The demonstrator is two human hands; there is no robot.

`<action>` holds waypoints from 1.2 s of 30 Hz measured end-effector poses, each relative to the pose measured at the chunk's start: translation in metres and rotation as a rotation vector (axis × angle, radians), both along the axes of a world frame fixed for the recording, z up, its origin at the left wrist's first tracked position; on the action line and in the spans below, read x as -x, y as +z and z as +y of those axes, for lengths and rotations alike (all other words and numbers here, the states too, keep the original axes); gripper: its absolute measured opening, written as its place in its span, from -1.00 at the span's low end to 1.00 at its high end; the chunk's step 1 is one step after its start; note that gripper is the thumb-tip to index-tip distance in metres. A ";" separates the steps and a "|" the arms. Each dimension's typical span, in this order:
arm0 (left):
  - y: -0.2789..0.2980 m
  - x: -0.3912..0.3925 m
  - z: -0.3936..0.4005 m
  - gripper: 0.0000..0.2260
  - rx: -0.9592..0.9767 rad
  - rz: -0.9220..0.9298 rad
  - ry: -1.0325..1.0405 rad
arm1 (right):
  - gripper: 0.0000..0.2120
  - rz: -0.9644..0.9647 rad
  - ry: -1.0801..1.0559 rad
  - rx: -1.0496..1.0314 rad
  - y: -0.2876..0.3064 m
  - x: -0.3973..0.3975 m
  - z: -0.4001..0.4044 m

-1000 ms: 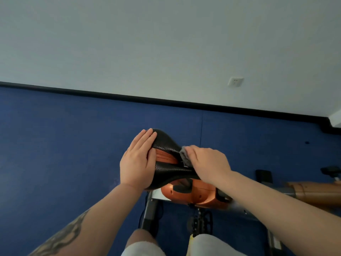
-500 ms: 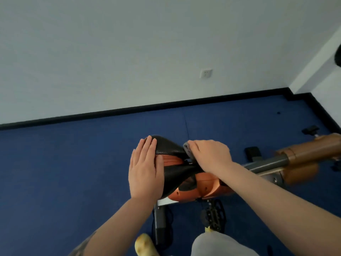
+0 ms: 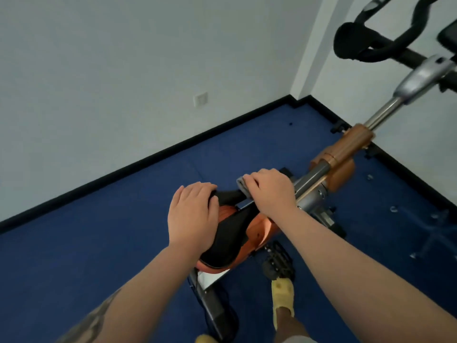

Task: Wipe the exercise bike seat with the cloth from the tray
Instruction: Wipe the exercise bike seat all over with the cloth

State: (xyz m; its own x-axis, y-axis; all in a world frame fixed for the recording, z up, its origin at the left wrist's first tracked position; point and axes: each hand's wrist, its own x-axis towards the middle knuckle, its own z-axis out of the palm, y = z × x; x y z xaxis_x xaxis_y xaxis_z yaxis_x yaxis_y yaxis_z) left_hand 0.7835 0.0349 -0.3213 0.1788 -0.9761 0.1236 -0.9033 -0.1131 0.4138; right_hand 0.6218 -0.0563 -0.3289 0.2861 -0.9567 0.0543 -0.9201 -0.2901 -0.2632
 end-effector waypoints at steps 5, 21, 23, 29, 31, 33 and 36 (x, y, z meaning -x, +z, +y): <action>-0.001 -0.002 0.002 -0.73 0.015 0.023 -0.004 | -0.59 0.027 -0.090 0.036 -0.009 -0.008 0.037; 0.000 -0.003 -0.004 -0.78 0.045 0.097 0.036 | -0.63 -0.341 -0.242 -0.243 -0.019 0.015 0.004; 0.000 -0.003 -0.003 -0.78 0.041 0.102 0.033 | -0.63 -0.394 -0.319 -0.404 -0.012 0.017 -0.014; 0.000 -0.003 -0.008 -0.78 -0.015 0.000 -0.013 | -0.55 -0.598 -0.582 -0.261 -0.022 0.004 0.032; 0.003 -0.011 -0.024 -0.79 -0.052 -0.053 -0.078 | -0.52 -0.637 -0.648 -0.259 -0.020 -0.004 0.040; 0.005 -0.022 -0.039 -0.79 -0.086 -0.083 -0.189 | -0.50 -0.580 -0.704 -0.311 -0.014 -0.011 0.035; 0.002 -0.036 -0.048 -0.84 -0.089 -0.021 -0.367 | -0.47 -0.643 -0.828 -0.391 -0.006 -0.014 0.018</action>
